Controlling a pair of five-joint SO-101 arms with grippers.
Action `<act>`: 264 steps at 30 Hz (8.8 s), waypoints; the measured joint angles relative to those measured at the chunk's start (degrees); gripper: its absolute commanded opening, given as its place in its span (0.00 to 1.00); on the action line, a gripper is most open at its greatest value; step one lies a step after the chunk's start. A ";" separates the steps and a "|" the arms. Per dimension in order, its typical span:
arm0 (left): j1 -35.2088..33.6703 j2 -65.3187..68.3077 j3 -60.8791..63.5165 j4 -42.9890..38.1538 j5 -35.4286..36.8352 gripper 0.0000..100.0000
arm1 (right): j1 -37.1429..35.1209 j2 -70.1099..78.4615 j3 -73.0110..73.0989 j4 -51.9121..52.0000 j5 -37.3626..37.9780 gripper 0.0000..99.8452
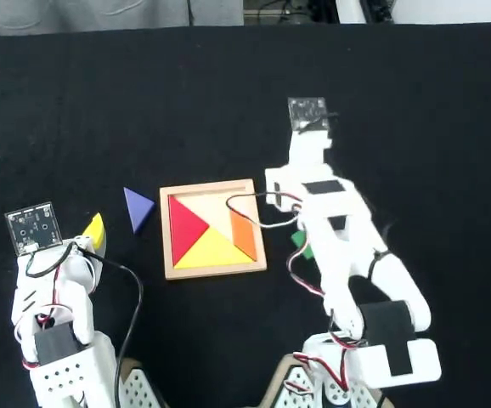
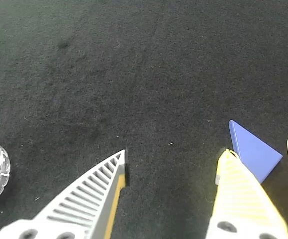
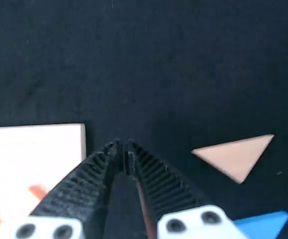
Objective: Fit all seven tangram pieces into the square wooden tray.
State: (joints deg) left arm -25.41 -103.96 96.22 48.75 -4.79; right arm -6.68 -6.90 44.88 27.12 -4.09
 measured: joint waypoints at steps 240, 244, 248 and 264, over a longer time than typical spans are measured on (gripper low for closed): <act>46.15 113.93 -73.32 -23.65 70.51 0.31 | 18.90 -0.79 0.00 -0.35 -7.12 0.01; 45.80 119.12 -73.85 -25.58 69.01 0.31 | 18.99 -0.79 0.00 -0.35 -7.12 0.01; 45.89 119.30 -76.22 -20.40 68.31 0.31 | 18.99 -0.79 0.00 -0.35 -7.12 0.01; 47.21 109.36 -73.32 -9.85 67.78 0.32 | 18.99 -0.79 0.00 -0.35 -7.12 0.01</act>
State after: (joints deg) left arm 21.80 5.41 22.90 38.90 62.99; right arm 12.31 -7.69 44.88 26.77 -11.21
